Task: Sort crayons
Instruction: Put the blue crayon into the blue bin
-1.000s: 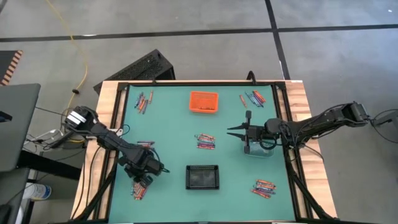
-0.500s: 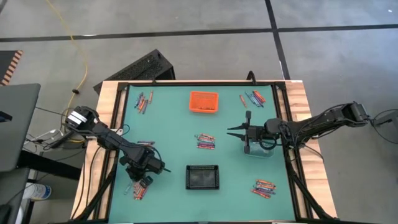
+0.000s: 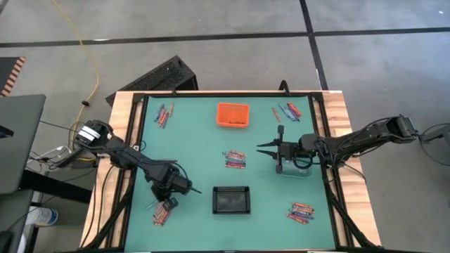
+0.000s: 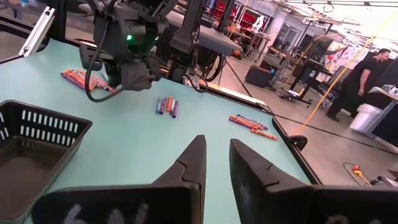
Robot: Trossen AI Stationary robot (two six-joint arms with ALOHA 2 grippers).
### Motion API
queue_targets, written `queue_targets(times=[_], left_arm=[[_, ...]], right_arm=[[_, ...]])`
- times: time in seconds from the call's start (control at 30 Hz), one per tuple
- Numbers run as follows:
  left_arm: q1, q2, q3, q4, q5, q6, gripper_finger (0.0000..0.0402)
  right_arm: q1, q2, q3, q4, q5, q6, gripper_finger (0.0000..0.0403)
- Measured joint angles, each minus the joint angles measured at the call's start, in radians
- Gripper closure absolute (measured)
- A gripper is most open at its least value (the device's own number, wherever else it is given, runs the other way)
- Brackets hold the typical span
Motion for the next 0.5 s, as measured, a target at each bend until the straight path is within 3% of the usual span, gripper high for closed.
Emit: queue_targets(times=[0.23, 0.37, 0.5], left_arm=[[0.080, 0.000, 0.175, -0.227, -0.100, 0.155, 0.0379], [0.139, -0.001, 0.306, -0.380, -0.257, 0.267, 0.0380], [0.190, -0.002, 0.412, -0.312, -0.425, 0.437, 0.0380]], right_arm=[[0.000, 0.000, 0.000, 0.000, 0.000, 0.000, 0.0330], [0.000, 0.000, 0.000, 0.000, 0.000, 0.000, 0.0330], [0.000, 0.000, 0.000, -0.011, 0.000, 0.001, 0.0330]])
